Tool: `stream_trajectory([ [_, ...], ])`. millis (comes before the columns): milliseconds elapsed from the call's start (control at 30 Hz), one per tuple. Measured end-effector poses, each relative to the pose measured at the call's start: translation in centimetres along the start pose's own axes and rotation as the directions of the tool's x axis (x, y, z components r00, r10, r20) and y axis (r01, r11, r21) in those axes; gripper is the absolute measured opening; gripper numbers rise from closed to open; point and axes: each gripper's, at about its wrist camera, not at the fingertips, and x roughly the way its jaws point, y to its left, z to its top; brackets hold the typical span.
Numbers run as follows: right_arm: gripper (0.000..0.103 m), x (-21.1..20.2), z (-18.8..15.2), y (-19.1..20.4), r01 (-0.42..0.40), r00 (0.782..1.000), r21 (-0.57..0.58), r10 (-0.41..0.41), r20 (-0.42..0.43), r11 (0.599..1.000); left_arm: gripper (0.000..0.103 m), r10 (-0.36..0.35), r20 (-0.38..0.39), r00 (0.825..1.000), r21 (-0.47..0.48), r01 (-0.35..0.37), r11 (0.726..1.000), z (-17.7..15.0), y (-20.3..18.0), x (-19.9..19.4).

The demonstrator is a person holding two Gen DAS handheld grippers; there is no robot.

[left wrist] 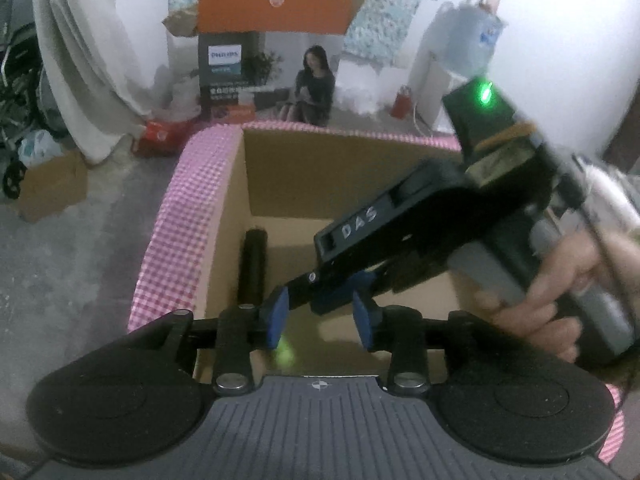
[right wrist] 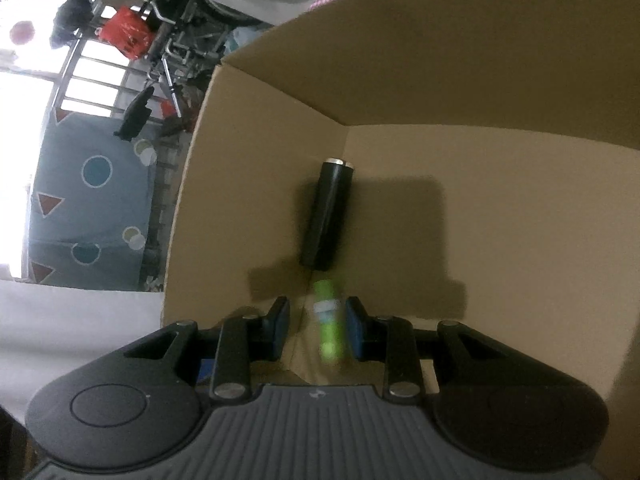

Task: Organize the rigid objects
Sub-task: 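Carry the green lip balm tube into the box and release it, then return the right tool to the purple bowl and grasp the black oval object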

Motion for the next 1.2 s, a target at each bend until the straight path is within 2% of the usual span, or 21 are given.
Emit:
stream_trajectory([
  [233,0.034,-2.9,-0.6,-0.2,-0.020,0.997,0.003,0.020,0.070,1.000,0.045,-0.015,0.074,0.997,-0.039,0.018,0.999,-0.2,0.5,-2.5],
  [367,0.034,-6.6,-3.0,0.7,-0.016,0.988,-0.050,0.023,0.155,0.999,0.052,-0.046,0.111,0.993,-0.062,0.053,0.997,-0.8,0.4,-4.0],
  [500,0.035,-10.9,-6.6,1.4,-0.024,0.965,-0.104,0.050,0.256,0.994,0.059,-0.078,0.128,0.989,-0.068,0.087,0.994,-2.0,-0.3,-5.3],
  [633,0.038,-14.6,-11.4,1.0,-0.037,0.933,-0.141,0.085,0.349,0.989,0.064,-0.132,0.106,0.986,-0.054,0.139,0.989,-4.1,-1.2,-6.0],
  [700,0.047,-15.7,-13.9,0.5,-0.039,0.917,-0.141,0.091,0.389,0.989,0.064,-0.160,0.075,0.984,-0.041,0.163,0.986,-5.5,-1.9,-6.1],
  [733,0.049,-16.1,-15.2,0.0,-0.039,0.909,-0.139,0.093,0.407,0.990,0.065,-0.171,0.058,0.984,-0.033,0.173,0.984,-6.1,-2.3,-6.0],
  [833,0.051,-15.8,-19.0,-1.8,-0.041,0.895,-0.109,0.085,0.437,0.993,0.065,-0.205,0.001,0.979,-0.003,0.205,0.979,-8.0,-3.4,-5.4],
  [967,0.051,-13.6,-22.7,-4.0,-0.084,0.894,-0.045,0.095,0.437,0.995,0.064,-0.224,-0.081,0.971,0.038,0.228,0.973,-10.1,-4.6,-3.8],
  [1067,0.051,-11.6,-24.2,-4.8,-0.117,0.899,-0.008,0.109,0.423,0.993,0.059,-0.249,-0.119,0.961,0.057,0.257,0.965,-11.1,-5.5,-2.8],
  [1200,0.051,-9.2,-24.4,-4.5,-0.097,0.907,0.004,0.087,0.412,0.995,0.052,-0.258,-0.144,0.956,0.067,0.269,0.961,-11.7,-6.2,-1.5],
])
